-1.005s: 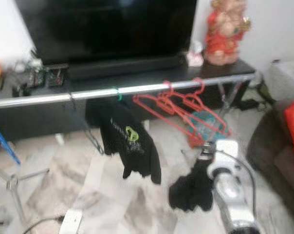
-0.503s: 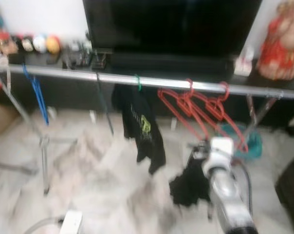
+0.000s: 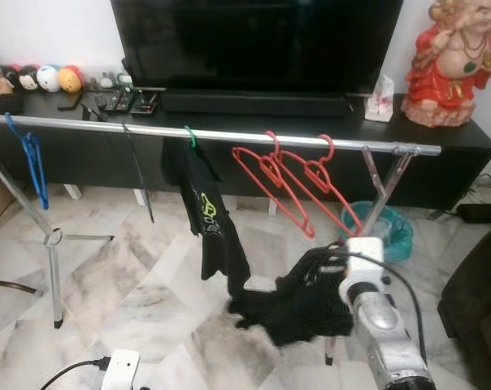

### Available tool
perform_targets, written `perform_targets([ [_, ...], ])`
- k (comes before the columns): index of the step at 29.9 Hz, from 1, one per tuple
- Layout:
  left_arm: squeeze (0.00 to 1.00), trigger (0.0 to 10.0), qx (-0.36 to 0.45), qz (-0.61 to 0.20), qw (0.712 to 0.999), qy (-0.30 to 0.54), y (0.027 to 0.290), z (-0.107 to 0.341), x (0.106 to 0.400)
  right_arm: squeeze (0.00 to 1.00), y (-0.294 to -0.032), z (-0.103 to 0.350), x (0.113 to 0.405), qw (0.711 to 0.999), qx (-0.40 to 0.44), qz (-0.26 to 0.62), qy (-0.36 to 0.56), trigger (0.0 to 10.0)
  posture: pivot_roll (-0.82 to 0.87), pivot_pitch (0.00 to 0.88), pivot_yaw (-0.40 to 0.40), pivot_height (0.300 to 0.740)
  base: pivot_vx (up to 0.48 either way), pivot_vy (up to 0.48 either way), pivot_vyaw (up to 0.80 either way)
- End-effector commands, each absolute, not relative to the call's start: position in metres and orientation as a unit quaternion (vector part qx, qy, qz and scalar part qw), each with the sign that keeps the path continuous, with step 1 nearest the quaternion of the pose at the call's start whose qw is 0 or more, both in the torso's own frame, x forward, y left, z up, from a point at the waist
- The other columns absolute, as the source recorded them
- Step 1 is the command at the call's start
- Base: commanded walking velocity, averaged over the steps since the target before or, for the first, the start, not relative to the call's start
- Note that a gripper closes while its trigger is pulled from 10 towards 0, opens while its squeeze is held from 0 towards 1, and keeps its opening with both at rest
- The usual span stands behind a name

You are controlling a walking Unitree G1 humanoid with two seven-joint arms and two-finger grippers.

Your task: Hang hanger

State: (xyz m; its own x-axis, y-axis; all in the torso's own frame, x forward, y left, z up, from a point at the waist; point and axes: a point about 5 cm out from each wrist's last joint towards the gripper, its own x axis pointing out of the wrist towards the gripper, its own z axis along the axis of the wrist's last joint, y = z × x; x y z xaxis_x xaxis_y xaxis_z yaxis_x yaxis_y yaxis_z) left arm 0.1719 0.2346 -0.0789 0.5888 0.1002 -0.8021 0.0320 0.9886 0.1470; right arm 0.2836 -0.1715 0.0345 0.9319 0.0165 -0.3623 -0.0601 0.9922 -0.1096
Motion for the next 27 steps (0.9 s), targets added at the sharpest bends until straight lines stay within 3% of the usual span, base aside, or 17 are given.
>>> perform_targets([
  [1, 0.00, 10.0, 0.064, 0.045, 0.896, 0.437, 0.238, -0.077, 0.173, 0.00, -0.175, 0.034, 0.284, 0.978, -0.070, 0.032, 0.194, 10.0, 0.01, 0.000, 0.005, 0.740, 0.000, 0.000, 0.00],
  [5, 0.00, 10.0, 0.061, 0.062, 0.915, 0.395, 0.238, -0.071, 0.180, 0.00, -0.179, 0.025, 0.278, 0.974, -0.072, 0.040, 0.211, 10.0, 0.01, 0.000, -0.001, 0.740, 0.000, 0.000, 0.00],
  [7, 0.00, 10.0, 0.073, 0.063, 0.955, 0.280, 0.239, -0.038, 0.226, 0.00, -0.182, 0.023, 0.276, 0.974, -0.070, 0.037, 0.212, 10.0, 0.01, 0.000, -0.003, 0.740, 0.000, 0.000, 0.00],
  [9, 0.00, 10.0, 0.085, 0.059, 0.967, 0.232, 0.243, -0.022, 0.241, 0.00, -0.182, 0.022, 0.276, 0.975, -0.065, 0.038, 0.211, 10.0, 0.02, 0.000, -0.006, 0.740, 0.000, 0.000, 0.00],
  [13, 0.00, 10.0, 0.123, 0.047, 0.980, 0.147, 0.246, 0.007, 0.264, 0.00, -0.179, 0.018, 0.274, 0.974, -0.061, 0.051, 0.214, 10.0, 0.02, 0.000, -0.010, 0.740, 0.000, 0.000, 0.00],
  [22, 0.00, 10.0, 0.104, 0.038, 0.994, -0.001, 0.228, 0.062, 0.295, 0.00, -0.171, 0.017, 0.269, 0.966, -0.049, 0.120, 0.224, 10.0, 0.02, 0.000, -0.013, 0.740, 0.000, 0.000, 0.00],
  [27, 0.00, 10.0, 0.094, 0.032, 0.995, -0.031, 0.219, 0.073, 0.301, 0.00, -0.169, 0.017, 0.266, 0.963, -0.047, 0.143, 0.224, 10.0, 0.02, 0.000, -0.015, 0.740, 0.000, 0.000, 0.00],
])
